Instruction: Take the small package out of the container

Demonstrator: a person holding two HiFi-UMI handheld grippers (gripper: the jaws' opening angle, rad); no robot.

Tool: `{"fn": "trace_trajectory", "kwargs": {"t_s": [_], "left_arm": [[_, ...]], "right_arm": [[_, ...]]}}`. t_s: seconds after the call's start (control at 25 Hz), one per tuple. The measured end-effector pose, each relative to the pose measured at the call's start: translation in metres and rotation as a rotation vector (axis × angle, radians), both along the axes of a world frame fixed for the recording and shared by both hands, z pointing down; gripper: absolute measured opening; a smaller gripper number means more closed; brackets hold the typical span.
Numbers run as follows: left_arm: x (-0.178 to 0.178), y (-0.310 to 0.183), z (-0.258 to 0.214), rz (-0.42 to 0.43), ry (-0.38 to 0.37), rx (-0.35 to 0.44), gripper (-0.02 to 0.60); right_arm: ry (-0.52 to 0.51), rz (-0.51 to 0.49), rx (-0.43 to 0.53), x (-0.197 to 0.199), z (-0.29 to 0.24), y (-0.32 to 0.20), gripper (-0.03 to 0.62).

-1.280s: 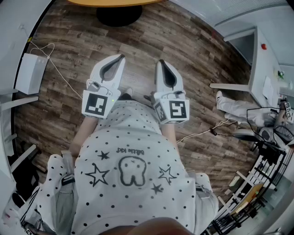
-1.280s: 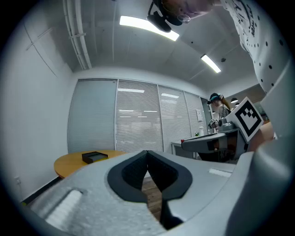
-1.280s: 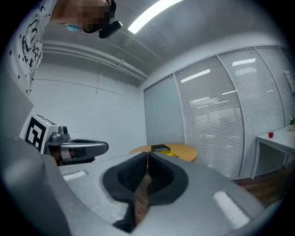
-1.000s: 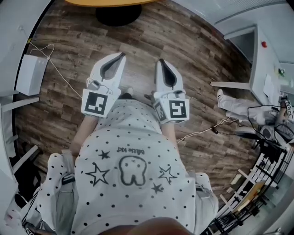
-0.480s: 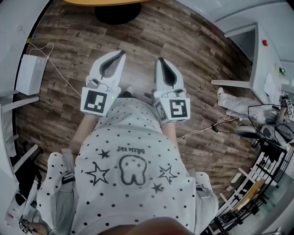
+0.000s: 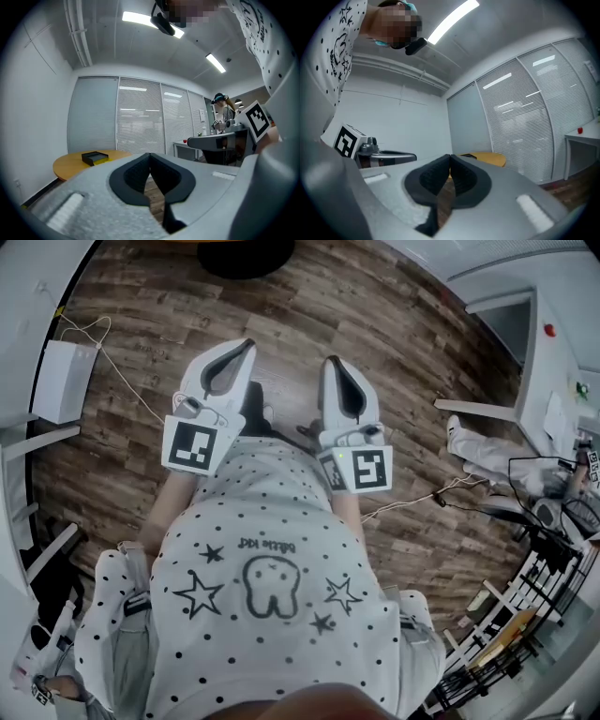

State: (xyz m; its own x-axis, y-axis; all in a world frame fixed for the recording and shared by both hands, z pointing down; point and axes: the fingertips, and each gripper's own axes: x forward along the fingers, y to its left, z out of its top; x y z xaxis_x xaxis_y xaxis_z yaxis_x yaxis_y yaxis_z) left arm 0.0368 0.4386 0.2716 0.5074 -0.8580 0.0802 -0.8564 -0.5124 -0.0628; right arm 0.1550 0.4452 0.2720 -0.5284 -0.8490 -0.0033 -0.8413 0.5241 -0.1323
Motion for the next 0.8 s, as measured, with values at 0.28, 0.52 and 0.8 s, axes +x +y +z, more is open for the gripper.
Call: {"fn": "trace_trajectory", "kwargs": {"t_s": [0.28, 0.52, 0.8], "left_arm": [[-0.005, -0.035, 0.003, -0.003, 0.041, -0.015, 0.008], [-0.014, -0.089, -0.002, 0.031, 0.080, -0.011, 0.008], [-0.018, -0.141, -0.015, 0.023, 0.086, -0.020, 0.008]], "right_arm": [[0.016, 0.001, -0.022, -0.002, 0.004, -0.029, 0.006], [0.034, -0.008, -0.076, -0.010, 0.009, -0.082, 0.006], [0.054, 0.011, -0.120, -0.005, 0.005, -0.136, 0.005]]}}
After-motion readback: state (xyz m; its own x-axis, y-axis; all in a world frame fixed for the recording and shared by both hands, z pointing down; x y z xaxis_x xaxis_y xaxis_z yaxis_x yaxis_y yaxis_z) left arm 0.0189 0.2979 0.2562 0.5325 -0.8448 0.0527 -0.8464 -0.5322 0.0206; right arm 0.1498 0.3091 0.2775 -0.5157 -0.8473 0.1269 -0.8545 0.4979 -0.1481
